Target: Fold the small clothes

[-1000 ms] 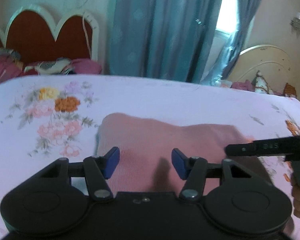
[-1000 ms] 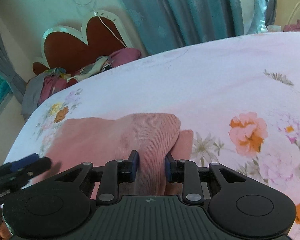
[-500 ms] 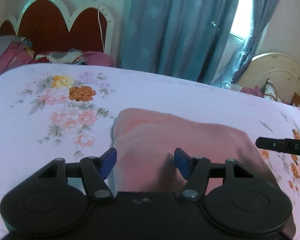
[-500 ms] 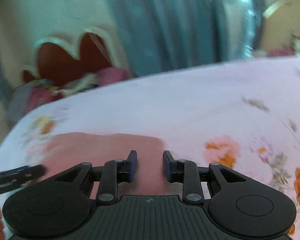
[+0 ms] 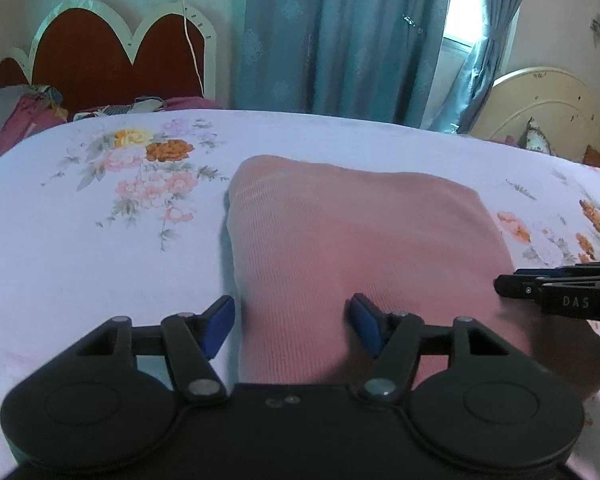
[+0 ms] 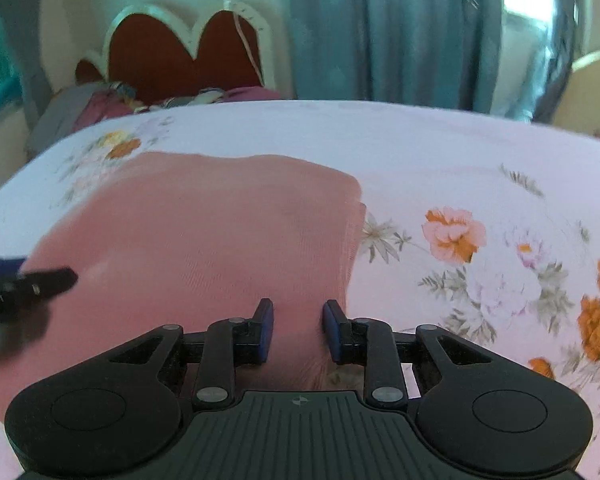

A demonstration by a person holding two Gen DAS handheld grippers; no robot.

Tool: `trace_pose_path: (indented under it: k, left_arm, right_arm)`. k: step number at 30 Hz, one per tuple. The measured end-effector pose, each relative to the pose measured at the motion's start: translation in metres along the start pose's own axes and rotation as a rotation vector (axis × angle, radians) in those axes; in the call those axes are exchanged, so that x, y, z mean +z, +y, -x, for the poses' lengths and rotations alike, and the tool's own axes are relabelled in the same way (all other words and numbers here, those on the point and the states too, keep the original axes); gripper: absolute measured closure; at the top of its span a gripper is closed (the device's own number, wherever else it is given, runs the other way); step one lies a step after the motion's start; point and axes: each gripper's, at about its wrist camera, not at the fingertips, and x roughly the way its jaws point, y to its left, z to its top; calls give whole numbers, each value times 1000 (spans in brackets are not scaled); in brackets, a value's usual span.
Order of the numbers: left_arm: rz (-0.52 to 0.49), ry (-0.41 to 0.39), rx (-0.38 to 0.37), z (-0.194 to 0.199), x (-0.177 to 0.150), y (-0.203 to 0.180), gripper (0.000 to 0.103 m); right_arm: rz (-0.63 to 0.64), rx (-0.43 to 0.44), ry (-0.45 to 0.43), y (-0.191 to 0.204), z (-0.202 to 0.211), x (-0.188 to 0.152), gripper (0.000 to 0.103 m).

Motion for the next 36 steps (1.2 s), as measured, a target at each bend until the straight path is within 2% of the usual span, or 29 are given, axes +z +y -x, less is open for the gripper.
trace_pose_path:
  k: [2, 5, 8, 10, 12, 14, 18, 20, 22, 24, 25, 36]
  left_arm:
    - [0, -2, 10, 8, 1, -2, 41]
    - [0, -32, 0, 30, -2, -3, 43]
    - [-25, -33, -5, 45, -13, -7, 43]
    - [-17, -3, -11, 44, -23, -8, 43]
    - [-5, 40, -7, 37, -32, -8, 41]
    - [19, 77, -15, 28, -39, -7, 41]
    - [32, 82, -11, 30, -42, -5, 40]
    - [24, 84, -13, 32, -42, -6, 40]
    - [24, 87, -14, 31, -46, -5, 39]
    - [35, 86, -14, 31, -47, -4, 39]
    - [35, 88, -12, 32, -47, -5, 39]
    - [7, 75, -16, 45, -41, -10, 40]
  right_arm:
    - [6, -8, 6, 1, 6, 5, 76]
    - [-37, 25, -36, -3, 37, 5, 76]
    - [0, 17, -45, 5, 60, -7, 76]
    - [-6, 9, -27, 6, 67, -21, 76]
    - [-13, -19, -1, 4, 62, -35, 76]
    - [-68, -7, 15, -3, 55, -43, 76]
    - [-119, -4, 13, -5, 62, -41, 76]
    - [-83, -16, -1, 0, 71, -44, 76]
    - [-70, -16, 34, -1, 63, -55, 75]
    - [-70, -51, 21, -1, 62, -57, 60]
    - [-78, -48, 27, -2, 62, -56, 58]
    - [-34, -76, 55, 5, 64, -57, 58]
